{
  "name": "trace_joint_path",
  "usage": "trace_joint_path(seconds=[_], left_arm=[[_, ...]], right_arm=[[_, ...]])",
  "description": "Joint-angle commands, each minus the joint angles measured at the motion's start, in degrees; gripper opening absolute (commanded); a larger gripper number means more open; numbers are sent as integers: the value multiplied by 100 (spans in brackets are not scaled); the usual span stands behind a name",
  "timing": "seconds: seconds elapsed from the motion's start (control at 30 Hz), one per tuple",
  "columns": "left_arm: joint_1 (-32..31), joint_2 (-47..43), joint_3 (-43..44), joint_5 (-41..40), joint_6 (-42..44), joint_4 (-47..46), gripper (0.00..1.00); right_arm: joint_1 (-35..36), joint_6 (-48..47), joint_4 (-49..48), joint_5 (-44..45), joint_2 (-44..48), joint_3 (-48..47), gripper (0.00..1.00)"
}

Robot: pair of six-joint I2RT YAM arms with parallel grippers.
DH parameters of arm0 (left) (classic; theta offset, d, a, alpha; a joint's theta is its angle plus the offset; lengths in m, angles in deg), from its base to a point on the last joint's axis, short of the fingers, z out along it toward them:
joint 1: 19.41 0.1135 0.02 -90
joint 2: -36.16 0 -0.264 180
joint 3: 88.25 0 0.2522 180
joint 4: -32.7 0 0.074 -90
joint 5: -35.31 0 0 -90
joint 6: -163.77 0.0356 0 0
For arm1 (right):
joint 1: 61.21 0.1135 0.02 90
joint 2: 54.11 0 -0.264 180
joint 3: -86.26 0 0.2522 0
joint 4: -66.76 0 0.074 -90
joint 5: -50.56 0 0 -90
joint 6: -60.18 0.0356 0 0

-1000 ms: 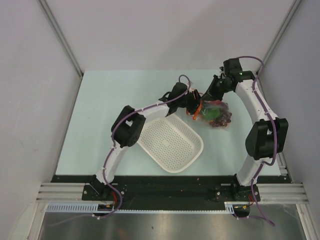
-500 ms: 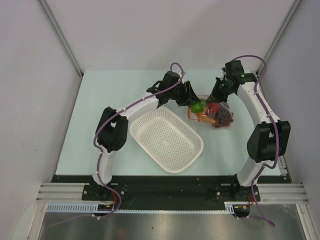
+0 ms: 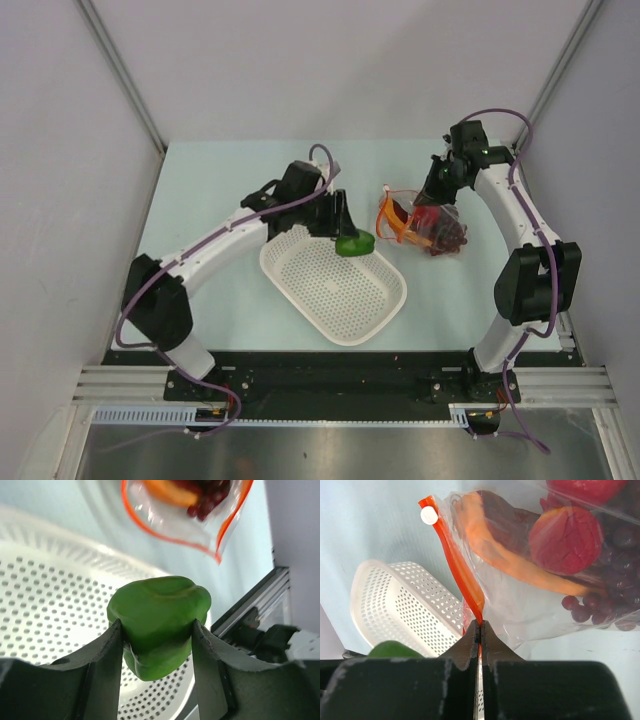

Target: Open the zip-top bag and remove the fake food

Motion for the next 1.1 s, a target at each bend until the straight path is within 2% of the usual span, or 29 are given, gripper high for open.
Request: trace_joint_path(seconds=[0.0, 0.2, 0.27, 0.3, 0.37, 0.4, 0.53, 0.6, 0.83, 0.9, 0.97, 1.07], left_arm=[[-91, -501, -984, 105, 320, 54, 0], [-610, -240, -1583, 237, 205, -175, 0], [-654, -107, -1671, 281, 188, -193, 2], [-663, -89, -1689, 281, 196, -175, 6], [-689, -132, -1733, 229, 240, -193, 18], [-698, -185, -1759, 159, 258, -193, 35], [-707, -379, -1742, -53, 372, -193, 64], [-707, -414, -1593, 17, 381, -201, 73], [-707, -291, -1083, 298, 293, -351, 75], [-715, -309, -1065, 412, 328, -770, 73], [-689, -204, -916, 518, 451, -1131, 67], [-610, 182, -442, 650, 311, -1903, 47]], right_arm=[[42, -116, -85, 8, 229, -174, 0], [69, -151, -94, -18, 247, -60, 0], [77, -151, -120, -18, 308, 19, 0], [95, -151, -129, -27, 335, 63, 0], [112, -134, -156, -36, 379, 116, 0], [139, -125, -156, -44, 388, 151, 0], [253, -99, -129, -36, 405, 177, 0], [306, -64, -129, -44, 414, 169, 0], [332, 77, -50, -220, 458, 133, 0], [332, 103, -41, -325, 484, 125, 0], [332, 86, -59, -361, 476, 55, 0], [288, 165, 195, -596, 379, -156, 0]])
